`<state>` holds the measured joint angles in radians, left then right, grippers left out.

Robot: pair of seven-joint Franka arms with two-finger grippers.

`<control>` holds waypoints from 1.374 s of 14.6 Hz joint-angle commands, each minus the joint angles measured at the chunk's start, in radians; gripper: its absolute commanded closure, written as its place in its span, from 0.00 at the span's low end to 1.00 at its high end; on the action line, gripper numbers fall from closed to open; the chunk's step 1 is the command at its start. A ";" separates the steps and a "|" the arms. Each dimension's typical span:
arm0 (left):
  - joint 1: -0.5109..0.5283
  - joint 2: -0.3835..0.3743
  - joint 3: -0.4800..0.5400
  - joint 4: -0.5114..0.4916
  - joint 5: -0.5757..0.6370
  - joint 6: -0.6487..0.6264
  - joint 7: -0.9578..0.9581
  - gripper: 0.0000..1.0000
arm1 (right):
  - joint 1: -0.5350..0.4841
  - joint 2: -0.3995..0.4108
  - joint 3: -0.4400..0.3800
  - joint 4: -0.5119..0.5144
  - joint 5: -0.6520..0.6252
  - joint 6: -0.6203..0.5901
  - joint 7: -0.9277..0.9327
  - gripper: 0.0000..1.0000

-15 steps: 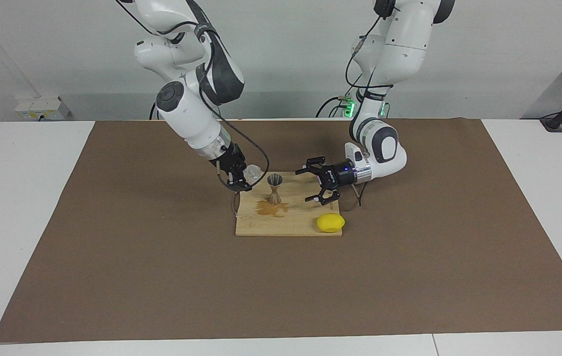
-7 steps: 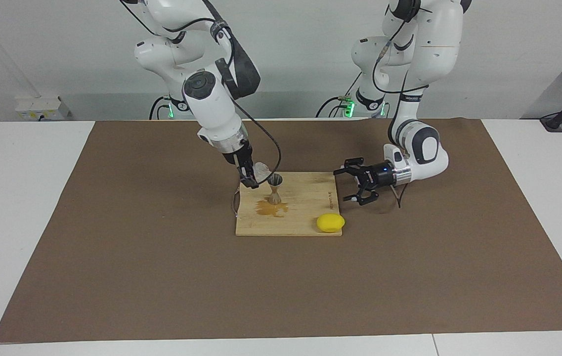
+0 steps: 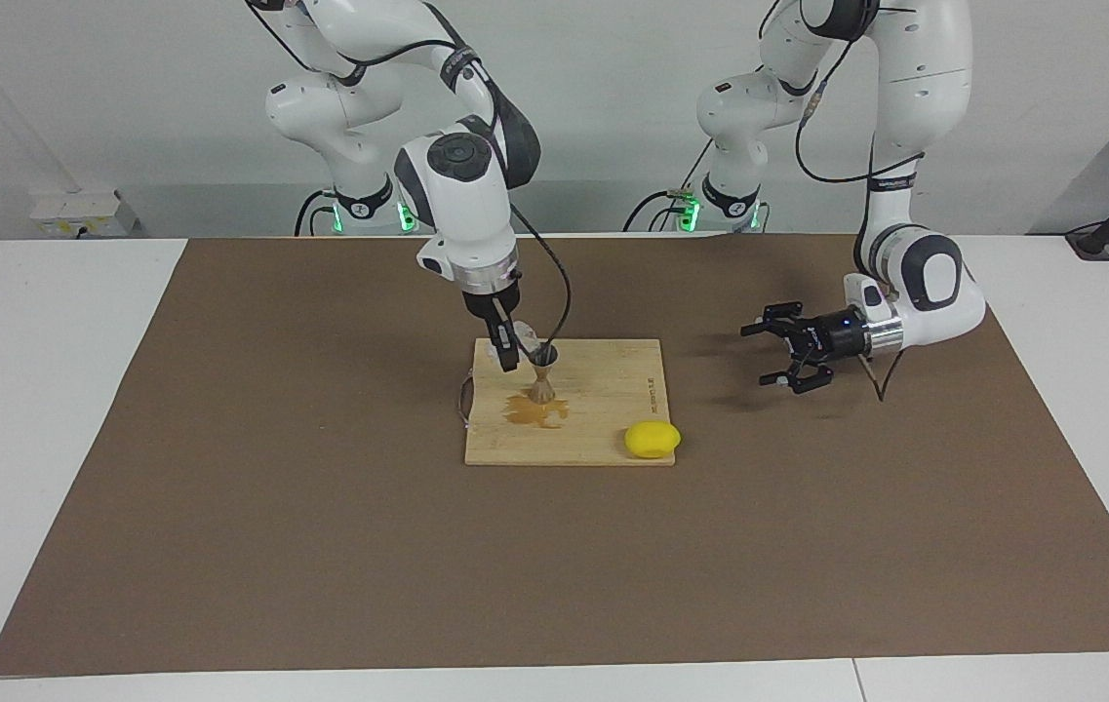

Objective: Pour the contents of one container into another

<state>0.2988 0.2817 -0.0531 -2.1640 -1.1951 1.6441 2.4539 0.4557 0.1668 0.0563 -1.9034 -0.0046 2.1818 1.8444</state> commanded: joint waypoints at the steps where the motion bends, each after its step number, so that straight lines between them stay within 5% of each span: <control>1: 0.048 -0.013 -0.007 0.070 0.126 -0.029 -0.001 0.00 | 0.026 0.011 0.004 0.030 -0.096 0.007 0.081 1.00; 10: 0.071 -0.032 -0.005 0.295 0.440 -0.018 -0.033 0.00 | 0.049 0.010 0.004 0.037 -0.213 0.006 0.091 1.00; 20: -0.006 -0.186 -0.013 0.306 0.640 0.106 -0.199 0.00 | 0.044 0.016 0.007 0.043 -0.210 0.012 0.122 1.00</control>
<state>0.3336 0.1481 -0.0710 -1.8453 -0.6001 1.7158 2.3161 0.5091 0.1671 0.0569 -1.8812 -0.2039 2.1818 1.9224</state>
